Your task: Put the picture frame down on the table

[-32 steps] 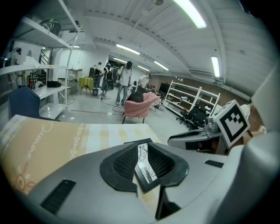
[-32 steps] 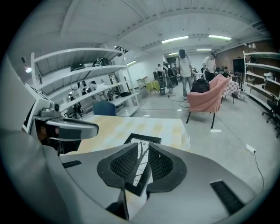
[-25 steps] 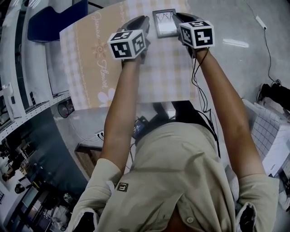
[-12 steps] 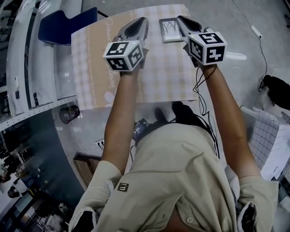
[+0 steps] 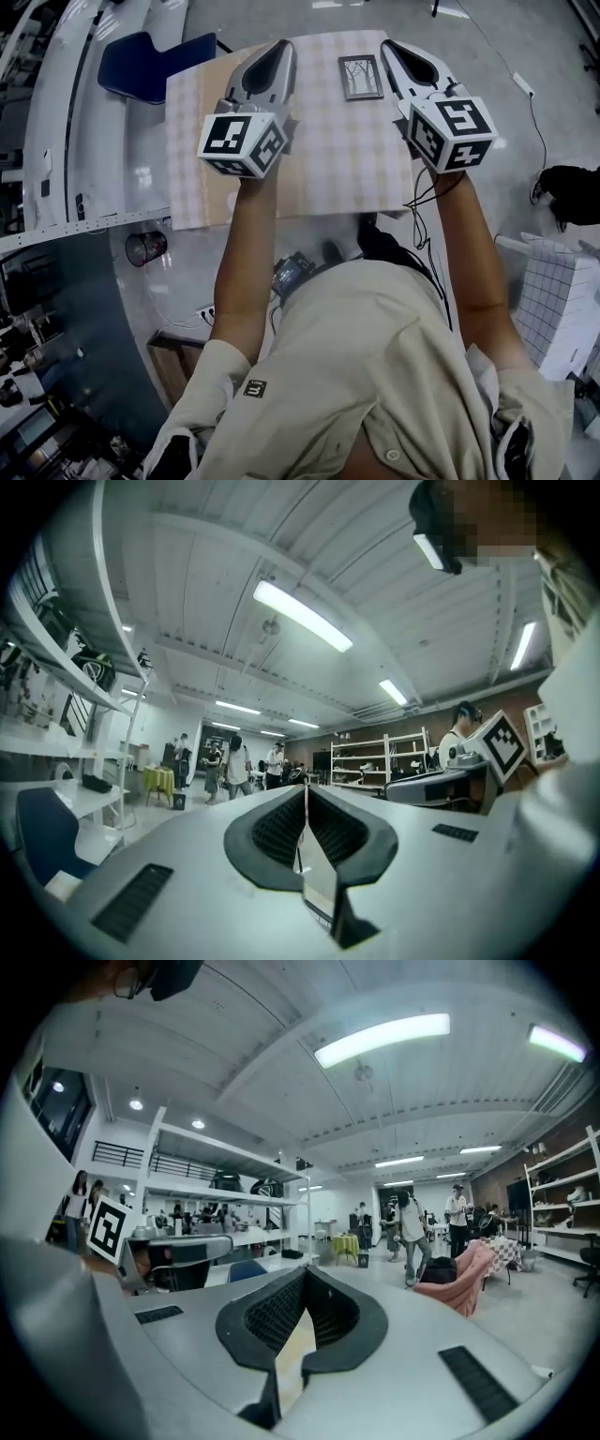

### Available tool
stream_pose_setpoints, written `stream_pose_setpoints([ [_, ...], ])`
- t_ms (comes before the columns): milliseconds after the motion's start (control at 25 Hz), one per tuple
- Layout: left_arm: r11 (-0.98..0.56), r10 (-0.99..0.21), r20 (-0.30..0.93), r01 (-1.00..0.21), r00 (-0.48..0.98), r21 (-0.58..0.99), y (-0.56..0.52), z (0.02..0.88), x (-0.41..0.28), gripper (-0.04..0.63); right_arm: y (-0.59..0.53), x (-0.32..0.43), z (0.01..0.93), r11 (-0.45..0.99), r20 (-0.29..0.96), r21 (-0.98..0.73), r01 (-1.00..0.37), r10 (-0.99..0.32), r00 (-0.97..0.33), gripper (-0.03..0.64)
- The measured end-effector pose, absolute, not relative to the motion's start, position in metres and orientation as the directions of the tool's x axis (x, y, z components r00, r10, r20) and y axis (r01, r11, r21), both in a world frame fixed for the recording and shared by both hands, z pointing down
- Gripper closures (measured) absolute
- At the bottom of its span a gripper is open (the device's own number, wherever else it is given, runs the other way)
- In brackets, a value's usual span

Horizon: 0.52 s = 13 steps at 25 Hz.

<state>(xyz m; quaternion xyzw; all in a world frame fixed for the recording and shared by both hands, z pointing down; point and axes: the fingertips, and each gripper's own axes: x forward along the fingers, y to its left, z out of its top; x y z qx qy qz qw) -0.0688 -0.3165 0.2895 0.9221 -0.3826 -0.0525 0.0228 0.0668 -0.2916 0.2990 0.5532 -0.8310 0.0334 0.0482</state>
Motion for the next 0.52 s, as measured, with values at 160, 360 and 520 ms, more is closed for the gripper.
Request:
stream_pose_setpoints([
  [160,-0.720,-0.691,-0.137,-0.692,0.710,0.043,-0.293,0.259,-0.083,0.574,-0.269,0.053,0.271,0.389,0.073,0.034,-0.921,-0.920,-0.386,0.591],
  [360,-0.735,-0.665,-0.191,-0.678,0.722,-0.003,-0.255,0.225,-0.076,0.574,-0.232,0.063,0.241,0.388,0.029,0.066,-0.919,-0.922,-0.387,0.591],
  [520,-0.743,-0.648,-0.213,-0.668,0.732,-0.034,-0.224,0.203,-0.058,0.574,-0.201,0.086,0.223,0.381,0.003,0.075,-0.921,-0.924,-0.382,0.591],
])
